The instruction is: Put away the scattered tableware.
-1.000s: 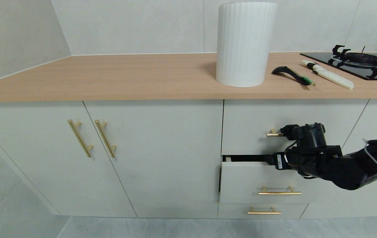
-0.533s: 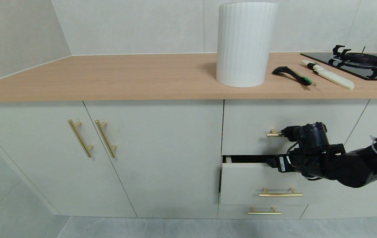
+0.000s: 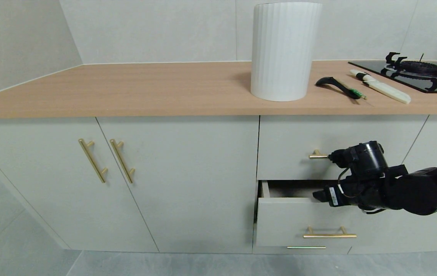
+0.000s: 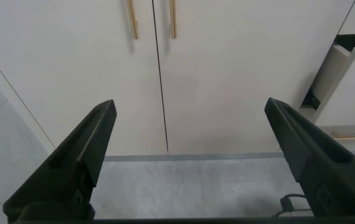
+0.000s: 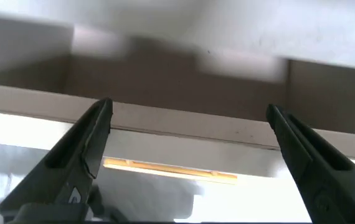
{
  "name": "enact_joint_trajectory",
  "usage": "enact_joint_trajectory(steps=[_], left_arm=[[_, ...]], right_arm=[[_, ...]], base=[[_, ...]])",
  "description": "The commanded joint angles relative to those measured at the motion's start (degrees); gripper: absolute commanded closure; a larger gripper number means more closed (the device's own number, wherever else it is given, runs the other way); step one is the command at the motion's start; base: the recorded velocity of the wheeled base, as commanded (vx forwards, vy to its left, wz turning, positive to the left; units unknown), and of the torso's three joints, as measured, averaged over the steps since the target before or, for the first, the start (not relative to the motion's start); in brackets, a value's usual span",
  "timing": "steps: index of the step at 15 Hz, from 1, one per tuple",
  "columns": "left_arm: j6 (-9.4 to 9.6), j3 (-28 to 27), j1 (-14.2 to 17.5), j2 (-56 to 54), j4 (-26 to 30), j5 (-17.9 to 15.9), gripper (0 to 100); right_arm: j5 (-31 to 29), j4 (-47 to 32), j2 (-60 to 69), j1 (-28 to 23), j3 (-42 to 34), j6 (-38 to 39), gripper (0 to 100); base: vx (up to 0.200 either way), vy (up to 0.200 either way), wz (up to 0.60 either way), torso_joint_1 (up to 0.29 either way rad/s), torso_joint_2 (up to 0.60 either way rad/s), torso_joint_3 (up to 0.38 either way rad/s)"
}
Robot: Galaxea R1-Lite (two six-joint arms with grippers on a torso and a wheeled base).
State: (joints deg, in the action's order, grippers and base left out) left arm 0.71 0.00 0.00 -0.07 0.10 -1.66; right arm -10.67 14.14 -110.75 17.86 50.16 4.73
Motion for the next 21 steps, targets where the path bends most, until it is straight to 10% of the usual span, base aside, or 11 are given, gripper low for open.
enact_joint_trajectory(steps=[1,21], left_arm=[[0.00,0.0,0.0,0.1,0.0,0.0,0],[0.00,0.0,0.0,0.1,0.0,0.0,0]], right_arm=[[0.0,-2.0,1.9,0.4,0.1,-0.4,0],[-0.1,-36.6,9.1,9.4,1.0,-6.1,0]], base=[[0.000,0.000,0.00,0.000,0.00,0.000],[0.000,0.000,0.00,0.000,0.00,0.000]])
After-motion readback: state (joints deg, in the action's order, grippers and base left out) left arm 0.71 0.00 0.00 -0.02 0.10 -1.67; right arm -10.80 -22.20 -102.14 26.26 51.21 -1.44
